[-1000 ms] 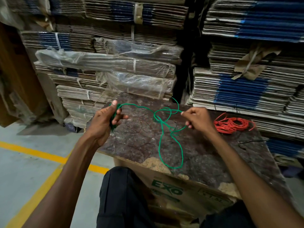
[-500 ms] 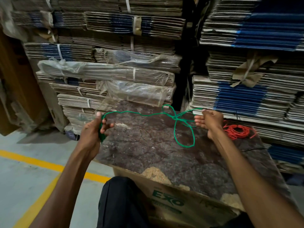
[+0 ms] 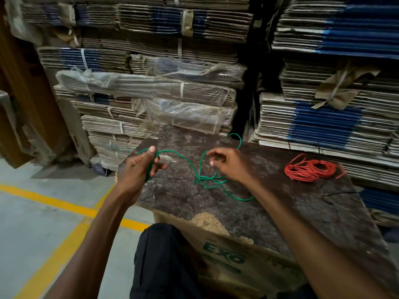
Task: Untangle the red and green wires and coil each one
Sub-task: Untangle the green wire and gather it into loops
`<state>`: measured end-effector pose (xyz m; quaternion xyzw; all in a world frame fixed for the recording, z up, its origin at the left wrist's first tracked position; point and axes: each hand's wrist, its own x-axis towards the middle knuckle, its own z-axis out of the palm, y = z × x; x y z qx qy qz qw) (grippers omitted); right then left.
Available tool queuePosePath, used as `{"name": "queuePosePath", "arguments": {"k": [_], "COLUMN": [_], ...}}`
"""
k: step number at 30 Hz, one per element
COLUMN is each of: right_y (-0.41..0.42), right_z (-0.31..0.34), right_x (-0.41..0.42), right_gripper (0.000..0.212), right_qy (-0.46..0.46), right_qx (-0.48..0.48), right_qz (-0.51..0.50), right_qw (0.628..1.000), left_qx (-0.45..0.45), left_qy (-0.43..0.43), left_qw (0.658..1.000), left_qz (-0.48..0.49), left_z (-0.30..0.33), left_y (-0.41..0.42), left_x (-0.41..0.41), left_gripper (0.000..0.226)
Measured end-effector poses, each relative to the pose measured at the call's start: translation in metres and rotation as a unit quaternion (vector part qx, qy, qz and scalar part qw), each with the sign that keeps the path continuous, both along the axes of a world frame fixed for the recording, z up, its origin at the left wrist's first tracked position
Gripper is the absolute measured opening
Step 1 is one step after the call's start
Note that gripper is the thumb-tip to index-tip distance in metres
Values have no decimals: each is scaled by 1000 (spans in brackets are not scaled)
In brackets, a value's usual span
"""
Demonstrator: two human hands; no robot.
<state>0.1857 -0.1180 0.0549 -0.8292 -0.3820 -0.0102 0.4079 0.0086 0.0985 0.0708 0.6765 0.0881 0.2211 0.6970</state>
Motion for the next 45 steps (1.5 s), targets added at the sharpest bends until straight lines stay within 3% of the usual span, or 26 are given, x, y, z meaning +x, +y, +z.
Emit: {"name": "queuePosePath", "arguments": {"k": [3, 6, 8, 11, 13, 17, 21, 23, 26, 28, 30, 34, 36, 40, 43, 45], "right_y": [5, 4, 1, -2, -7, -21, -27, -26, -24, -25, -24, -7, 5, 18, 16, 11], "right_z": [0, -7, -6, -2, 0, 14, 37, 45, 45, 40, 36, 37, 35, 21, 16, 14], "right_x": [-6, -8, -9, -7, -1, 11, 14, 16, 21, 25, 25, 1, -22, -66, -83, -87], "right_gripper": [50, 66, 61, 33, 25, 18, 11, 11, 23, 46, 50, 31, 30, 36, 21, 19], "right_qy": [-41, -96, -106, -150, -153, -99, -74, -92, -135, -109, -75, -45, 60, 262, 393, 424], "right_qx": [-185, -333, -355, -357, -313, -131, -1, 27, -26, -97, -104, 24, 92, 155, 211, 215], "right_qz": [71, 66, 54, -11, -71, -164, -229, -260, -288, -272, -248, -188, -69, 89, 99, 98], "right_qw": [979, 936, 927, 922, 935, 973, 970, 961, 948, 951, 960, 981, 992, 948, 890, 874], "left_qx": [7, 1, -6, -12, -8, 20, 70, 79, 58, 23, -7, -69, -92, -106, -119, -145], "left_qy": [-4, -4, 0, 2, 5, 12, 37, 46, 59, 62, 69, 65, 62, 45, 35, 28], "left_qw": [1000, 999, 999, 999, 999, 997, 994, 993, 994, 996, 997, 995, 993, 992, 991, 988], "left_qz": [17, 41, 52, 52, 54, 72, 79, 73, 65, 54, 29, -30, -43, -45, -41, -46], "left_z": [0, 0, -2, -2, -1, -3, -6, -6, -3, 0, 4, 12, 16, 27, 34, 38], "left_y": [3, 8, 12, 18, 20, 25, 24, 20, 16, 15, 12, -2, -8, -19, -19, -18], "left_x": [-5, -8, -10, -14, -15, -18, -17, -14, -13, -14, -16, -18, -17, -16, -18, -20], "left_gripper": [48, 42, 41, 41, 39, 41, 46, 45, 44, 42, 41, 39, 38, 38, 37, 38]}}
